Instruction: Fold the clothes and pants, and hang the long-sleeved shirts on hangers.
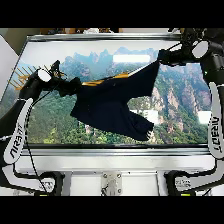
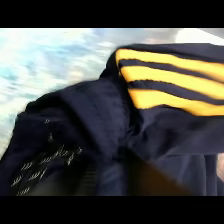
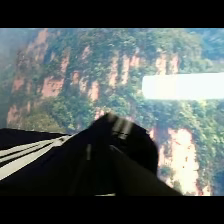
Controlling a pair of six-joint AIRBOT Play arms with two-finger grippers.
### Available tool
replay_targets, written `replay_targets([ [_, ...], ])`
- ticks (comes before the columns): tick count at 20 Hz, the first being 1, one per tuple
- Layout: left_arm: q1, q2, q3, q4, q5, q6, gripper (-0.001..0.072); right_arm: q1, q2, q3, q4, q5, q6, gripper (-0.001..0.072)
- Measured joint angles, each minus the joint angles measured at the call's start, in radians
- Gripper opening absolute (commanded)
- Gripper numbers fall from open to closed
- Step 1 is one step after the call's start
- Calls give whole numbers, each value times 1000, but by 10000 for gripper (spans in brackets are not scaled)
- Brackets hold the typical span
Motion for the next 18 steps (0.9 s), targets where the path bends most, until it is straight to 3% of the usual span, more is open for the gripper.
replay_targets([
  [2,3,-16,8,-19,4,5,681,1,-18,0,38,-14,0,508],
  [6,51,10,31,-38,-2,18,681,-4,19,-2,63,-34,-32,508],
  [10,119,120,-49,21,-43,41,681,-1,139,-103,61,90,-156,508],
  [14,147,237,-265,77,-72,64,681,2,318,-430,61,167,-185,509],
  [18,152,286,-436,90,-53,79,681,2,440,-777,82,182,-123,510],
])
